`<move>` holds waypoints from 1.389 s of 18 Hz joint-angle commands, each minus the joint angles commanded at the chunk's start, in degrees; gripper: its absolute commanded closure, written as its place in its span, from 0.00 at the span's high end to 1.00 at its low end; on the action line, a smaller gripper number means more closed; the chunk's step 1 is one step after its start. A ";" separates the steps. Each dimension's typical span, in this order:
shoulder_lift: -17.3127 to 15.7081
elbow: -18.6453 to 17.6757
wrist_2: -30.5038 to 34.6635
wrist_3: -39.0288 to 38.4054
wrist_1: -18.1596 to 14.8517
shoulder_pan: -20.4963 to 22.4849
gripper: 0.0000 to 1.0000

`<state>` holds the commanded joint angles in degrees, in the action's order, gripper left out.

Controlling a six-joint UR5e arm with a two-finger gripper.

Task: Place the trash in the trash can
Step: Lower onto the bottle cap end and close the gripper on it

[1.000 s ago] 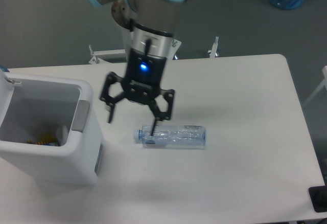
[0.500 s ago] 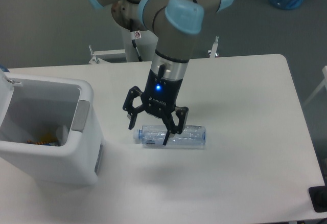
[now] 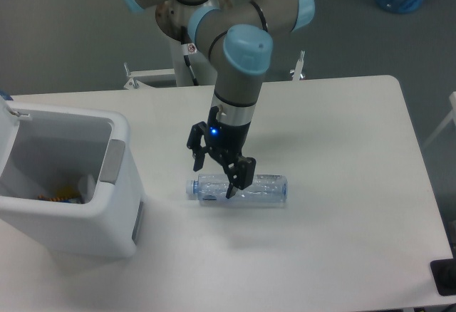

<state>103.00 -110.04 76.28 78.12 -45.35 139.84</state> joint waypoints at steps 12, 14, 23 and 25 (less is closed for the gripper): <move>5.89 -0.35 7.12 6.17 -0.18 -4.57 1.00; 6.77 -0.18 9.23 6.17 -0.09 -5.45 1.00; 9.14 0.00 10.65 5.56 0.08 -6.07 1.00; 10.02 0.44 10.65 5.20 0.34 -6.77 1.00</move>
<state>113.02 -109.60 86.92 83.32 -45.00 133.07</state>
